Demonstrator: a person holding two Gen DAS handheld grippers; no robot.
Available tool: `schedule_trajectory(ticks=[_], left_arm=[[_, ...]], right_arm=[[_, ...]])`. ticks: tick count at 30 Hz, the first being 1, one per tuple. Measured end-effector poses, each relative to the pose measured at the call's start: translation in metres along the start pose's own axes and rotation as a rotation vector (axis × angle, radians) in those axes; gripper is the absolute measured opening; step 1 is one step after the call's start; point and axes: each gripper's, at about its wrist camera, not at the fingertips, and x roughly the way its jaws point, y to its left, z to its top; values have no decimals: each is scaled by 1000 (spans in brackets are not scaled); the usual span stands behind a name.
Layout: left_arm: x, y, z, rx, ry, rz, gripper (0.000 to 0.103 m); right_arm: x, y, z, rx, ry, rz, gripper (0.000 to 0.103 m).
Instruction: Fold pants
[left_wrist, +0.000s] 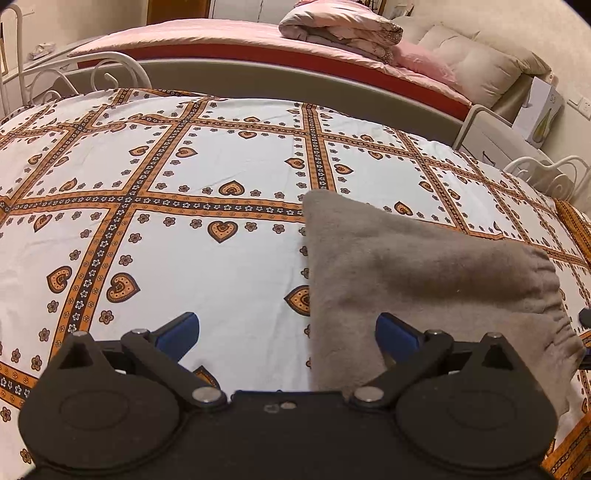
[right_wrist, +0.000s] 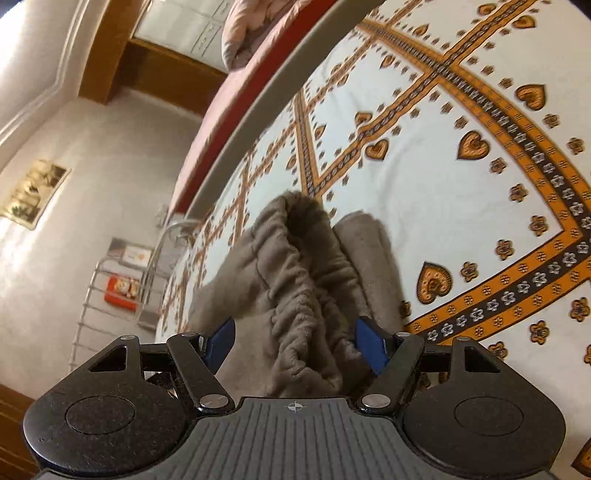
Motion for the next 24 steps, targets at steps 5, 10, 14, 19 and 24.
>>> schedule_trajectory(ticks=[5,10,14,19,24], left_arm=[[2,1,1,-6,4,-5,96],[2,0,0,-3,8,-8,96],[-2,4,-1,-11,5,-12,96],[-4,12,0,-13,2,-11,96],[-2,13,2,-19,5,-18,96]], right_arm=[[15,7,3,-88,8,-47,72],[39,18,5,-210,61,-66,86],[20,22,15,-162,-83,-11,86],[24,4,19,-129,11,-46,86],[27,-11,5,-95,158,49,86]])
